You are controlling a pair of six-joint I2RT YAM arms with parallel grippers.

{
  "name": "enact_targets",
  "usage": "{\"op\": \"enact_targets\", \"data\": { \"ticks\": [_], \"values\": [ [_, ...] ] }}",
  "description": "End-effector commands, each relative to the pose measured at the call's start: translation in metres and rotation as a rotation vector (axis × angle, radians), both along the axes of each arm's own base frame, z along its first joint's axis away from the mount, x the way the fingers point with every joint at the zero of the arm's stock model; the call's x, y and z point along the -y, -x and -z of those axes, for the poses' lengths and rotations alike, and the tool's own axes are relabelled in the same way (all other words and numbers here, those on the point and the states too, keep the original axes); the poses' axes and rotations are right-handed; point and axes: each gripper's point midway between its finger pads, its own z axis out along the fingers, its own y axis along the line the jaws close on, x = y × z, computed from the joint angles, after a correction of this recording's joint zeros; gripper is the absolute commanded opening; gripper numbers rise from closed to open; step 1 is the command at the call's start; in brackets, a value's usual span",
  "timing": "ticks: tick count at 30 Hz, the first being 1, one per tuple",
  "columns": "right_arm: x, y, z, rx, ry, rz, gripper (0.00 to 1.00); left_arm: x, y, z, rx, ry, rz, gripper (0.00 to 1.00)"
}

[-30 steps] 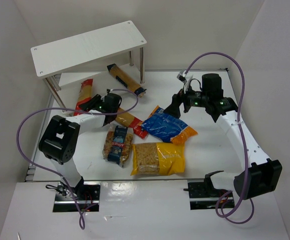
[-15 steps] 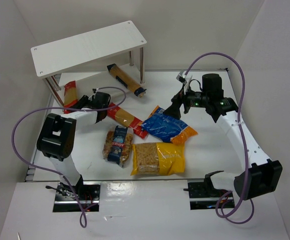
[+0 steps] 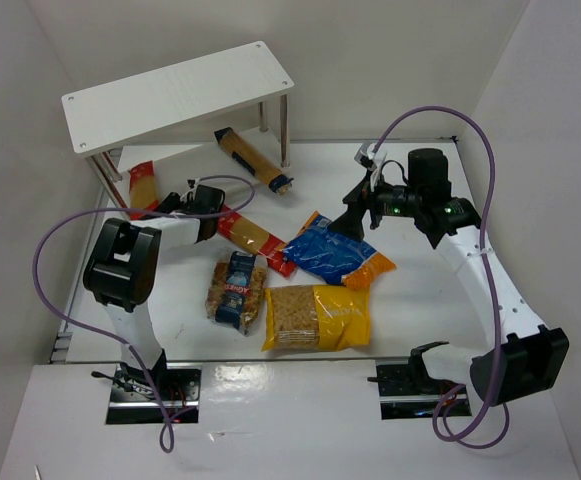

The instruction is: Place and organize the pasta boxes and bags onto the shelf

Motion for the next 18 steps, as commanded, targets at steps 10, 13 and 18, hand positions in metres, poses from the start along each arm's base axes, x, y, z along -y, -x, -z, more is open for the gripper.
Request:
{"op": "enact_targets", "data": {
  "ticks": [10,13,18],
  "values": [
    [0.002,0.01,-0.005,0.035,-0.008,-0.023,1.0,0.005,-0.019,-0.025,0.089,-0.016,-0.021,0.33],
    [0.001,0.009,-0.002,0.027,-0.006,-0.023,1.0,0.003,-0.023,-0.024,0.076,-0.017,-0.019,0.44],
    [0.001,0.008,-0.002,0.034,-0.003,-0.026,1.0,0.004,-0.028,-0.024,0.07,-0.02,-0.017,0.69]
  ]
}}
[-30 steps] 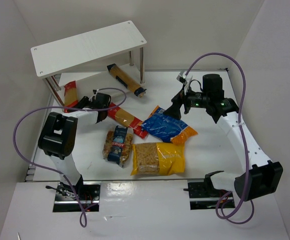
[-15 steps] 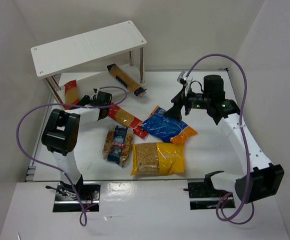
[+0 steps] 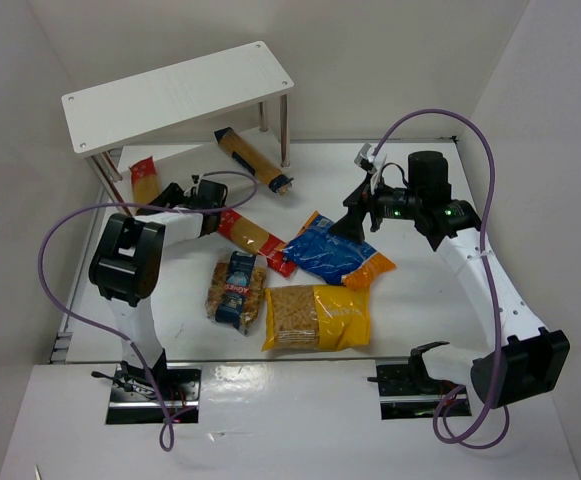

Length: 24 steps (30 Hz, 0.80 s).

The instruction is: Place and organize the pasta boxes and bags onto the shelf

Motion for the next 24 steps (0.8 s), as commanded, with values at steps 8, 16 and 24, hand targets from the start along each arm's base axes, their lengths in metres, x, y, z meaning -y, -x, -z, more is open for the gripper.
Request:
{"op": "enact_targets", "data": {
  "ticks": [8,16,24],
  "values": [
    [0.0,0.006,-0.007,0.034,-0.012,-0.028,1.0,0.003,-0.01,-0.024,0.083,-0.008,-0.012,0.76],
    [0.0,0.007,-0.009,0.043,-0.014,-0.028,1.0,0.021,-0.011,-0.013,0.023,0.024,0.056,0.78],
    [-0.001,0.009,-0.01,0.042,-0.018,-0.036,1.0,0.066,0.001,0.002,-0.083,0.084,0.223,0.81]
  ]
}}
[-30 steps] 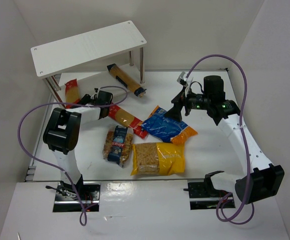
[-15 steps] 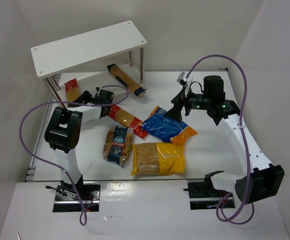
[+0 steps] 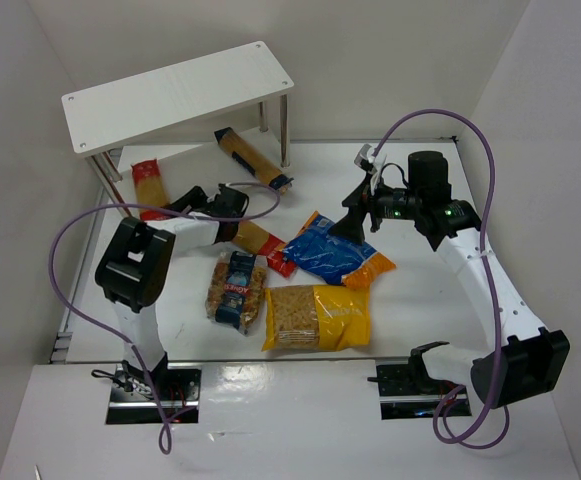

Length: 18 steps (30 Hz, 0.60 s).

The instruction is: Place and organize the pasta boxes and bags onto the shelf

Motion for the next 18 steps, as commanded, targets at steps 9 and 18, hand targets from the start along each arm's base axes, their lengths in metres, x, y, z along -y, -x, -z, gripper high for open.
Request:
{"op": "enact_targets", "data": {
  "ticks": [9,18],
  "values": [
    [0.001,0.007,-0.005,0.028,-0.01,-0.018,1.0,0.075,0.026,0.006,-0.104,0.206,0.272,0.86],
    [0.012,-0.01,-0.004,0.015,0.022,0.094,1.0,0.161,0.072,-0.044,-0.122,0.778,0.592,1.0]
  ]
}}
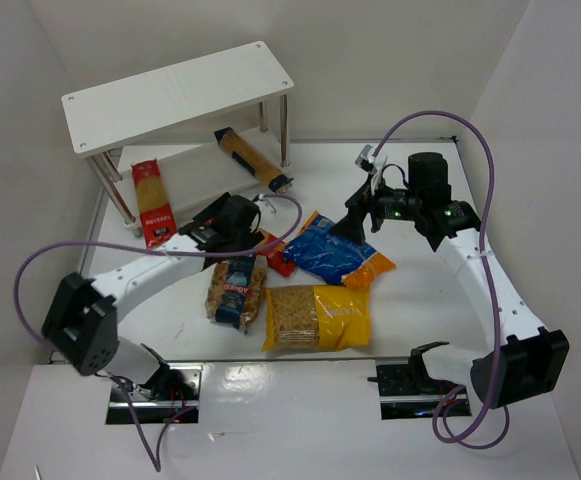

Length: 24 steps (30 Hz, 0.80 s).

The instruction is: Place and organize the pasta boxes and bags onto the shelf

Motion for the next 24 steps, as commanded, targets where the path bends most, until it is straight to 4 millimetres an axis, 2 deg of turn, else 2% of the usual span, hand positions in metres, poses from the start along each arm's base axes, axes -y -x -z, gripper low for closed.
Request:
{"op": "enact_targets", "data": {
  "ticks": [1,2,3,5,6,8,9,11,12,13,14,16,18,19,21,22,24],
  "values": [
    [0.009,-0.007,-0.01,0.01,0.004,0.084,1.0,0.025,0.022,-0.019,-0.084,0.311,0.088,1.0],
    [0.011,-0.009,-0.011,0.011,0.015,0.104,1.0,0.023,0.026,-0.033,-0.069,0.356,0.102,1.0],
    [0.017,-0.014,0.0,-0.036,0.04,0.157,1.0,0.015,0.031,-0.032,-0.086,0.397,0.069,1.0],
    [0.025,-0.021,0.011,-0.079,0.072,0.228,1.0,0.013,0.041,-0.046,-0.081,0.487,0.082,1.0],
    [0.036,-0.031,0.022,-0.097,0.119,0.31,1.0,0.0,0.04,-0.051,-0.067,0.514,0.041,1.0],
    [0.049,-0.036,0.041,-0.159,0.177,0.391,1.0,-0.012,0.049,-0.059,-0.071,0.587,-0.008,1.0],
    [0.059,-0.041,0.048,-0.172,0.214,0.454,1.0,-0.029,0.048,-0.06,-0.063,0.614,-0.071,1.0],
    [0.066,-0.039,0.062,-0.205,0.247,0.492,1.0,-0.036,0.056,-0.065,-0.079,0.687,-0.093,1.0],
    [0.073,-0.037,0.063,-0.214,0.25,0.52,1.0,-0.041,0.058,-0.067,-0.081,0.709,-0.102,1.0],
    [0.082,-0.035,0.064,-0.204,0.264,0.558,1.0,-0.055,0.059,-0.071,-0.053,0.73,-0.137,1.0],
    [0.089,-0.036,0.06,-0.195,0.263,0.593,1.0,-0.057,0.061,-0.071,-0.054,0.762,-0.144,1.0],
    [0.109,-0.037,0.057,-0.18,0.278,0.685,1.0,-0.071,0.065,-0.064,-0.051,0.782,-0.191,1.0],
    [0.119,-0.028,0.055,-0.178,0.272,0.721,1.0,-0.071,0.067,-0.064,-0.06,0.814,-0.175,1.0],
    [0.126,-0.025,0.061,-0.183,0.285,0.745,1.0,-0.076,0.068,-0.06,-0.064,0.822,-0.193,1.0],
    [0.134,-0.017,0.058,-0.159,0.287,0.78,1.0,-0.082,0.069,-0.059,-0.066,0.815,-0.21,1.0],
    [0.141,-0.012,0.068,-0.169,0.312,0.805,1.0,-0.085,0.068,-0.056,-0.072,0.815,-0.226,1.0],
    [0.147,-0.005,0.073,-0.156,0.323,0.831,1.0,-0.093,0.067,-0.054,-0.071,0.824,-0.255,1.0]
  ]
}}
